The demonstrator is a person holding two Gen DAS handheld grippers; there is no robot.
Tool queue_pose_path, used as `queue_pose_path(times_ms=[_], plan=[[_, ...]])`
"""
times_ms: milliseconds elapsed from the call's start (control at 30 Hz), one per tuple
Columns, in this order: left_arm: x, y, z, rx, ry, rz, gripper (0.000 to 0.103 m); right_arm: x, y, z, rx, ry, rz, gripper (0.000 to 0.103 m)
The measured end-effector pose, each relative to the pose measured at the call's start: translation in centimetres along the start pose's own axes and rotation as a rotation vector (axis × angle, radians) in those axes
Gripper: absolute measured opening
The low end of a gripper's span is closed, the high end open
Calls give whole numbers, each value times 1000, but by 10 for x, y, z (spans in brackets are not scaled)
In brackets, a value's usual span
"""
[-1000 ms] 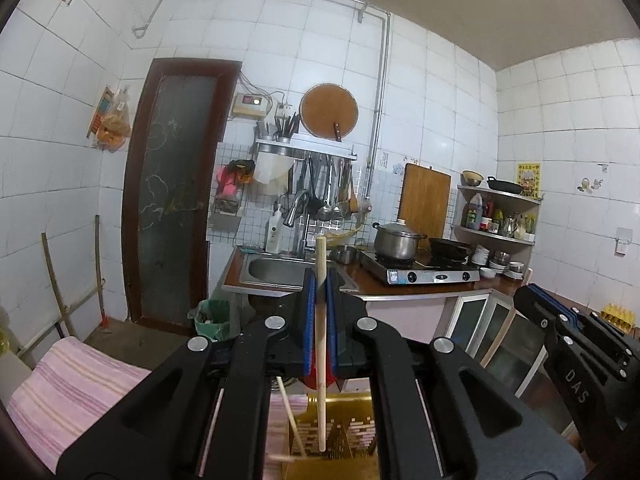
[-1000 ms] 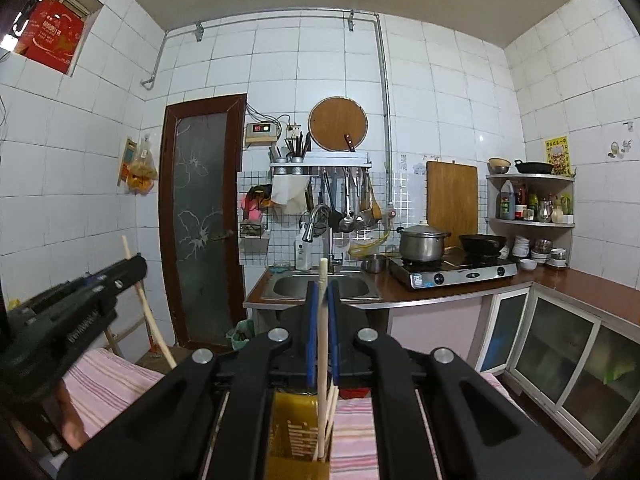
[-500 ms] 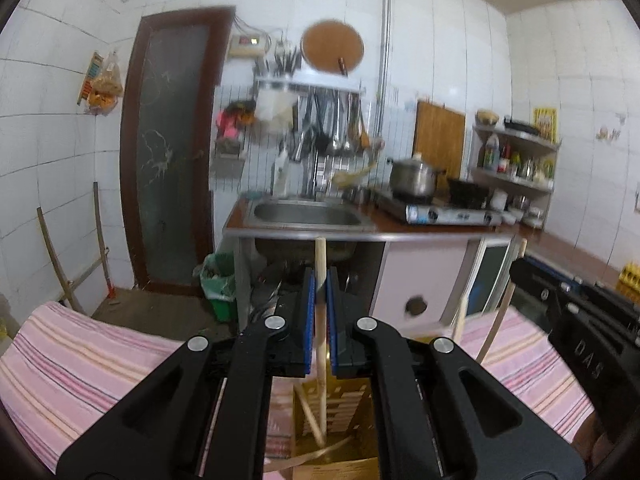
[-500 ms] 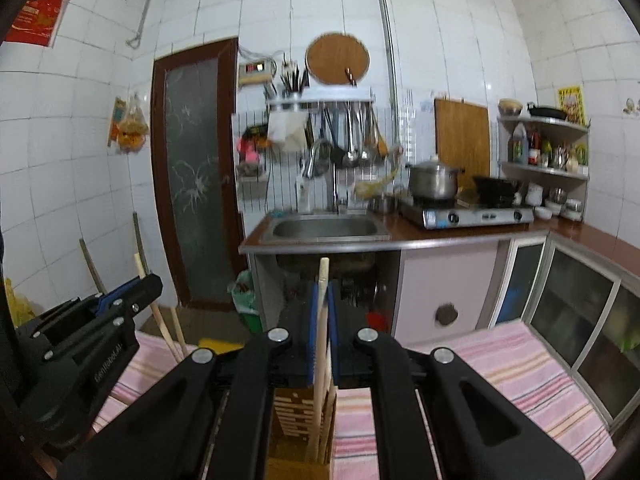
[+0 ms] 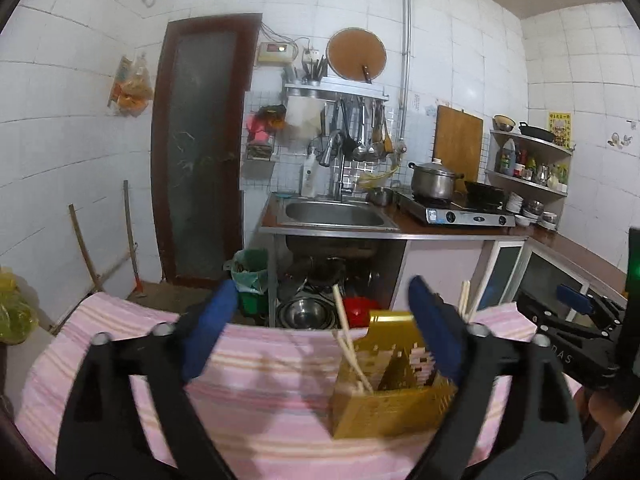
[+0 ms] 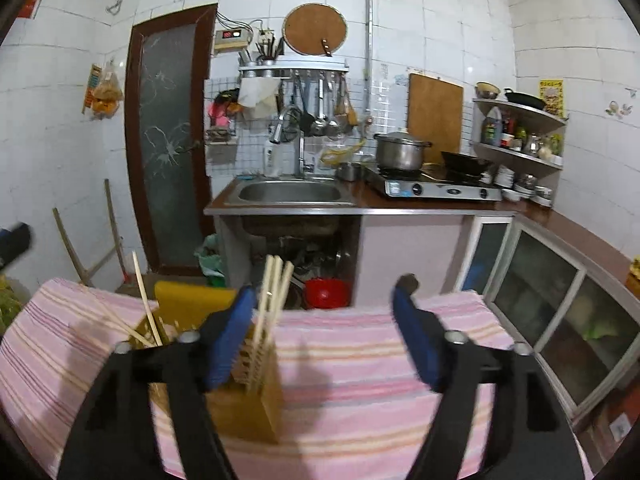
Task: Organize utensils
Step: 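Move both open tools back over the table toward the remaining utensils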
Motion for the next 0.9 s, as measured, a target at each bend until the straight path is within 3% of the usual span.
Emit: queue_pose_path(times_ms=[67,133,267,633,733,900], plan=[[-11,4,-20,3,-10,-9,97,3,9,-12,-4,11,7,86],[-21,15,-36,-4,-27,-4,98,2,24,-25,-26,10,30,91],[-40,41,-52,-60,-67,8,98,-7,56,-41,-73,10,31,92],[-77,124,-49,-214,-153,49,98,-46,129,-65,-141,-18,-6,96],[-80,139,-47,-232,-165,56,98,-54,140,-67,-144,-32,-6,96],[-83,151,-44,-234,-183,55,98,-65,157,-63,-160,15,-45,96]])
Point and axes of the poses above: each gripper's, at about its wrist camera, not at the fingertips, and z roughly the way its jaws point, x to its right, y to its underside, the point moved 4 cm from there along z, roughly the way its jaws point, and after that the axes turned 6 degrees about -z, right-handed, at the moved point
